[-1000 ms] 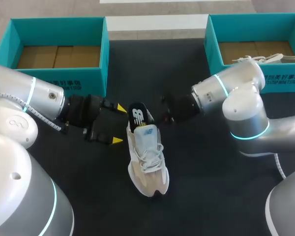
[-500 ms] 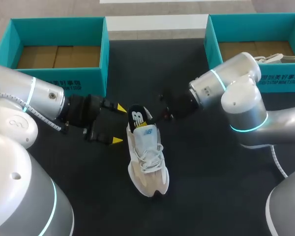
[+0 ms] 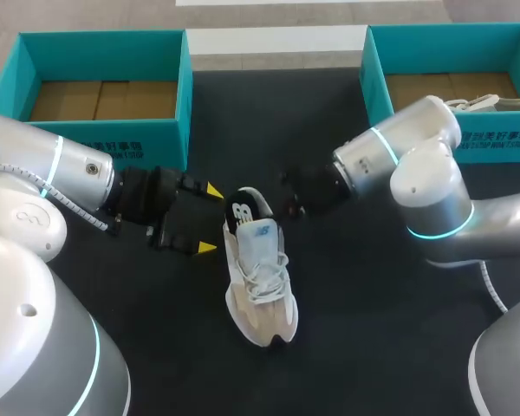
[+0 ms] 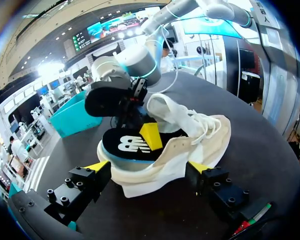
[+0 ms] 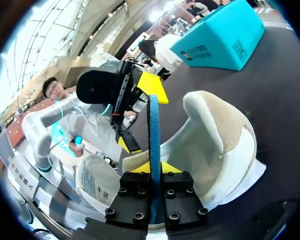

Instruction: Take the shoe out of the shoebox, open the shoe tongue, remove and reinsert the insole, then place the shoe into the shoebox

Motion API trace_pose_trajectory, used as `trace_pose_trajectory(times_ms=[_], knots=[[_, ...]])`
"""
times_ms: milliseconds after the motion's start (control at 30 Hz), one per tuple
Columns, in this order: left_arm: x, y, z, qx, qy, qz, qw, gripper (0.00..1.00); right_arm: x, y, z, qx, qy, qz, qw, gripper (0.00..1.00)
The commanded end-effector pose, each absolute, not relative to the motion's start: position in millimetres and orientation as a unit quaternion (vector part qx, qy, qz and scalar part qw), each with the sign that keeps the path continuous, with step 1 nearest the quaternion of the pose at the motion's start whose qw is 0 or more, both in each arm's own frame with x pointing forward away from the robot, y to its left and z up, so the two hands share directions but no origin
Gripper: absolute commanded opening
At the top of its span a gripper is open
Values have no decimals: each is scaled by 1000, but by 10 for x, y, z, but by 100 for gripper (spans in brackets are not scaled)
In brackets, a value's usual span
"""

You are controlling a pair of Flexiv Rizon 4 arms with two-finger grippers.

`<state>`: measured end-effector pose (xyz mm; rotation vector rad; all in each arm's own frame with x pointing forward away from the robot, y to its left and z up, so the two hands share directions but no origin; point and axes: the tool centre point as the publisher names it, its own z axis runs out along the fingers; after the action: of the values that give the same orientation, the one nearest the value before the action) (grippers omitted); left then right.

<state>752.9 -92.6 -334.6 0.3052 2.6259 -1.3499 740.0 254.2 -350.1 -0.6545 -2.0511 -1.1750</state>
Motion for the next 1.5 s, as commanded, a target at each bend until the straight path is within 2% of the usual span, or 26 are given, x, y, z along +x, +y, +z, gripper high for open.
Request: trace_pose_trajectory(times_ms=[33,200,267,333,367,767,1333,1433,1500], knots=[[7522,-925,-3338,102,882,-451,86,100,7454,2507,-3422,-249,-792,-451,329,15],[7522,-925,-3338,102,882,-451,86,100,7587,2515,-3396,-241,-797,-451,323,18],[7522,-925,-3338,102,882,-451,86,100,7621,2527,-3401,-239,-797,-451,322,14],[7522,-925,-3338,102,882,-451,86,100,7638,2538,-3424,-236,-798,-450,324,2],[7522,-925,-3338,102,882,-451,86,100,7636,2540,-3441,-237,-798,-447,327,0],[7522,-925,-3338,102,882,-451,86,100,7322,2504,-3561,-276,-785,-438,340,0],[7522,-925,-3338,102,882,-451,86,100,7423,2440,-3470,-286,-790,-445,310,0],[7522,-925,-3338,102,882,-451,86,100,7434,2442,-3472,-285,-789,-447,311,13],[7522,-925,-3338,102,882,-451,86,100,7448,2433,-3466,-284,-789,-448,310,17]])
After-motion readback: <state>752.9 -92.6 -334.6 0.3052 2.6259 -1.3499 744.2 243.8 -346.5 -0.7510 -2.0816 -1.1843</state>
